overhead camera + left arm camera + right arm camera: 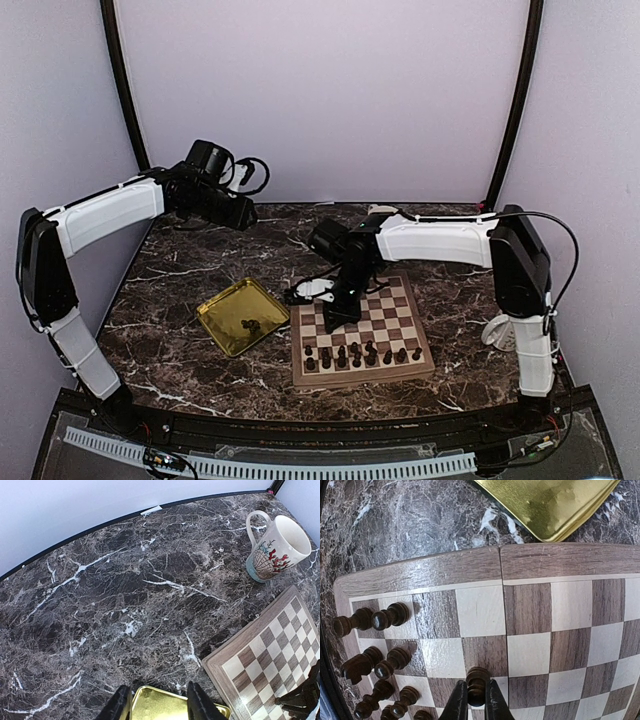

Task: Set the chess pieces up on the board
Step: Pick up the pawn from the chessboard, then place the pawn at c7.

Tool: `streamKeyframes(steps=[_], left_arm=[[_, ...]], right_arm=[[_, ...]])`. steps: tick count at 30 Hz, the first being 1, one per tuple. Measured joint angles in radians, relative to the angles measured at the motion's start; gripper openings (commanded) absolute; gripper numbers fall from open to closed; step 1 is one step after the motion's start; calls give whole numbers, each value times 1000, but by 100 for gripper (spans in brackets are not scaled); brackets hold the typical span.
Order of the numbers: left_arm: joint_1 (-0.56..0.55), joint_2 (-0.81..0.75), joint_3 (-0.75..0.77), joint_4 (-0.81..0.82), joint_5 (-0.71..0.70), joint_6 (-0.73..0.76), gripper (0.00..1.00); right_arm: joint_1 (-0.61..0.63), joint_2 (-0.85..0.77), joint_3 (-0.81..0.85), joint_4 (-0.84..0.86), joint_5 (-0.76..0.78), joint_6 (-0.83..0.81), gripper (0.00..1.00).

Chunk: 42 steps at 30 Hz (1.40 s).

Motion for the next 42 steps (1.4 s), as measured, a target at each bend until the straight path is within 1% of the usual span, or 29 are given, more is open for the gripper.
streamKeyframes(steps=[7, 17, 23, 30, 42], left_arm=[[0, 0, 0, 0, 11, 0, 39], [0, 8, 0, -1, 17, 0, 39], [0, 21, 0, -1, 18, 0, 39], [0, 29, 0, -1, 25, 0, 39], [0, 40, 0, -9, 29, 0, 39]], right_arm=[[-26, -88, -91, 6, 23, 0, 6], [-143, -268, -272, 36, 18, 4, 6], [-159, -353, -381, 41, 13, 0, 7], [-154, -376, -441, 38, -43, -29, 7], [-125, -376, -479, 39, -42, -54, 8]])
